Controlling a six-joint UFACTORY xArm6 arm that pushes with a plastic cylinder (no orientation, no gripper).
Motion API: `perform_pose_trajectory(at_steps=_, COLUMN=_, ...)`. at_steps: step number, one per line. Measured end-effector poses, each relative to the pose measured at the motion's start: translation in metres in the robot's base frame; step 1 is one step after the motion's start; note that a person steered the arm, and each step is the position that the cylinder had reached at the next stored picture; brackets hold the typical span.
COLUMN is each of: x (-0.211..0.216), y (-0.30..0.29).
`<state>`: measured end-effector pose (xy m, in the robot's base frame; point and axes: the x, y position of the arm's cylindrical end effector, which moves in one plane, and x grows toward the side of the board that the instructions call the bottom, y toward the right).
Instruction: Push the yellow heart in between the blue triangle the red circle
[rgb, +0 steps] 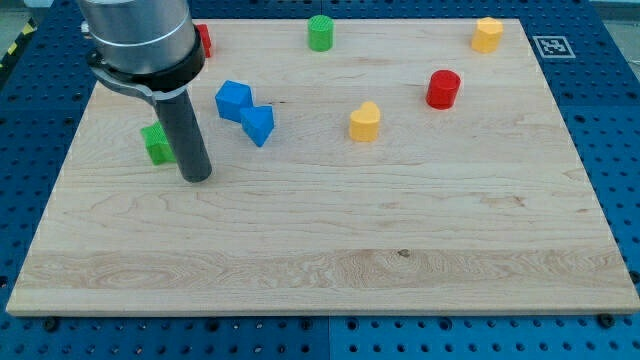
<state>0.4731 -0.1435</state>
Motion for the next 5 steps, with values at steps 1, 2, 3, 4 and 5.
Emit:
perform_pose_trajectory(at_steps=1, x=0.0, y=0.0)
perform_pose_trajectory(at_steps=2, x=0.0, y=0.0)
perform_pose_trajectory(at_steps=3, x=0.0, y=0.001)
perform_pose_trajectory(at_steps=4, x=0.0, y=0.011)
perform_pose_trajectory(at_steps=5, x=0.0, y=0.055)
